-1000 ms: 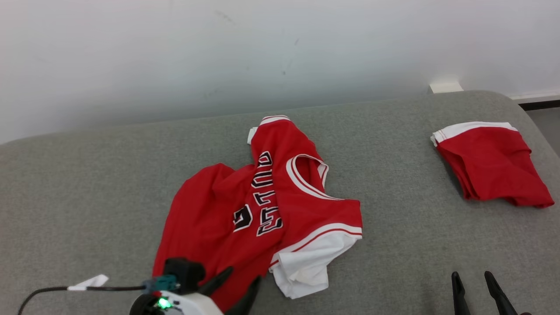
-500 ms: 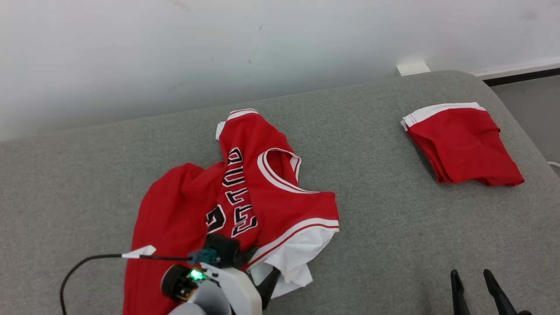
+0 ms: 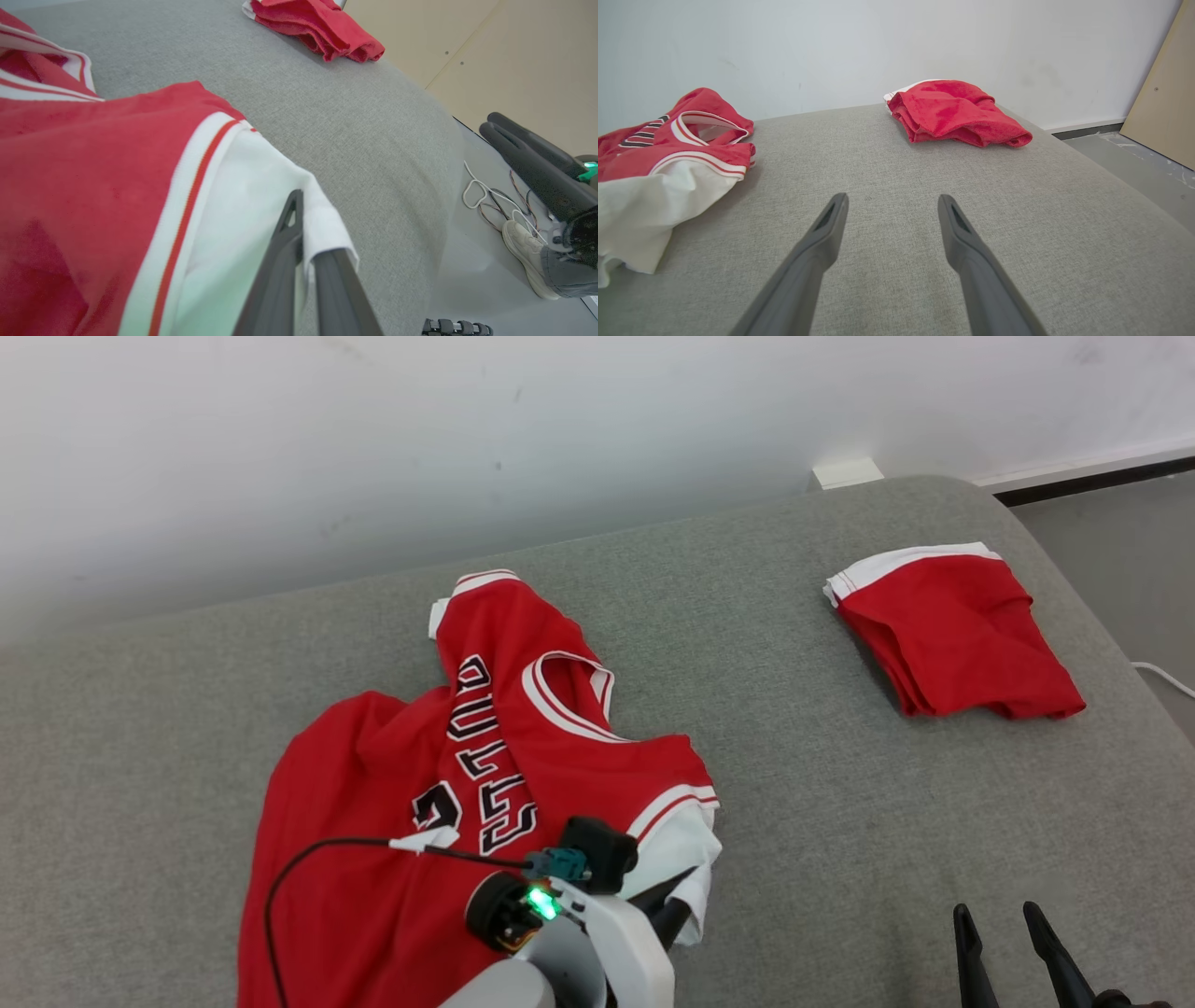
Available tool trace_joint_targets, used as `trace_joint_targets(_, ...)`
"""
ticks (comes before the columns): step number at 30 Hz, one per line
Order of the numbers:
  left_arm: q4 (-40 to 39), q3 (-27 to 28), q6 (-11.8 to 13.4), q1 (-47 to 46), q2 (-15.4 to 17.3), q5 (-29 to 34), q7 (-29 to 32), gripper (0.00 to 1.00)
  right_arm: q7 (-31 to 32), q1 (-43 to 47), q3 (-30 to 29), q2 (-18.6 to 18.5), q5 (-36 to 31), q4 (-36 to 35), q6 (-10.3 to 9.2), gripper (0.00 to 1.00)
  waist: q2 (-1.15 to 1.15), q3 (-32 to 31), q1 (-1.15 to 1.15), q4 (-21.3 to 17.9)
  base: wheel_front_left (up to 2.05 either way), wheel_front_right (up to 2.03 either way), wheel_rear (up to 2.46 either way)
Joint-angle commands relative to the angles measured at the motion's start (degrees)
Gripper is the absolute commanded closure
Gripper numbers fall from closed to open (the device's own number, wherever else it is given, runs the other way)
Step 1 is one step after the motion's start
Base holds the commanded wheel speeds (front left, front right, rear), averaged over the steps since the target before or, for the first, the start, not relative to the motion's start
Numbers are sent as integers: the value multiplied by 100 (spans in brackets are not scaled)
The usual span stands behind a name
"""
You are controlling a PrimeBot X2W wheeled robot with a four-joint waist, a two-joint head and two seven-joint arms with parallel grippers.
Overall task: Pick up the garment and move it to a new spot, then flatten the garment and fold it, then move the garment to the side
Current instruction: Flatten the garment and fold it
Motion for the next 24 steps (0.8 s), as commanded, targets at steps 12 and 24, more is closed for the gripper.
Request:
trace_joint_targets(12, 20, 96, 81, -159, -425, -810, -125, 36, 2, -49, 85, -13, 94, 92, -17, 0, 0, 4, 0, -250, 0, 0, 0)
trace_joint_targets(24, 235, -515, 671, 301, 118, 83, -313, 0, 2, 98, -237, -14, -42, 43, -17, 0, 0, -197, 0, 56, 0, 0, 0)
